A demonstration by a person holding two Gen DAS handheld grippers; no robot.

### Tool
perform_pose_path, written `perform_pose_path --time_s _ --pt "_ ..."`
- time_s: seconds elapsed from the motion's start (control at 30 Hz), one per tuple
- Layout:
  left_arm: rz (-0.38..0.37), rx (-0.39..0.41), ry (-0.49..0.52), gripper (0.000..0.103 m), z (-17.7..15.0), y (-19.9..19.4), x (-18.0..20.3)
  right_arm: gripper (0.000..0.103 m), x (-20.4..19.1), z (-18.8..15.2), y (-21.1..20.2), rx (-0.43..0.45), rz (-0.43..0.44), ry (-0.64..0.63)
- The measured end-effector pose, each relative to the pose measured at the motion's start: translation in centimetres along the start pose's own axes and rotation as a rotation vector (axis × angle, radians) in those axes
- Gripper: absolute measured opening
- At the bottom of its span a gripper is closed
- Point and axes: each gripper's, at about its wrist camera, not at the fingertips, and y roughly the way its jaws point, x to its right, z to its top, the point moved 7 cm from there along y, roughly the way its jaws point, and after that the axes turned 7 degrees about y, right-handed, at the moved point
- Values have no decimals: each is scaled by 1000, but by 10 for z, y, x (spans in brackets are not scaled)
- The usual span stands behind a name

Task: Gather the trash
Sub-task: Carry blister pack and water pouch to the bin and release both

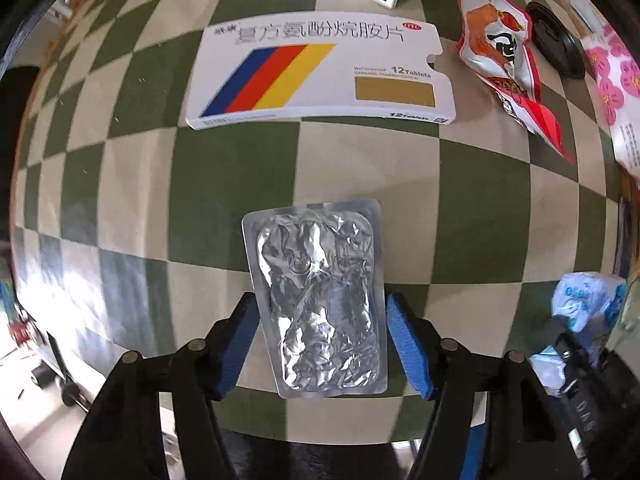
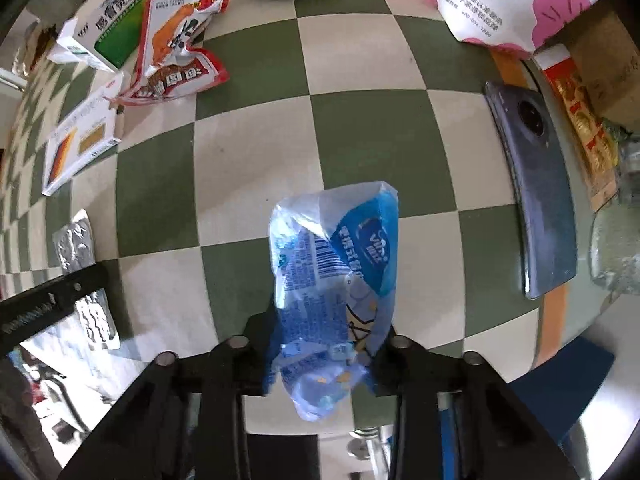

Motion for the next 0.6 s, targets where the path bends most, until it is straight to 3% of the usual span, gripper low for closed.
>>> perform_pose_path --time_s 0.3,0.6 --pt "105 153 184 62 -1 -44 15 31 -3 -13 -24 49 95 26" --pt "94 327 178 62 -18 -110 -14 28 -37 -37 -75 136 153 -9"
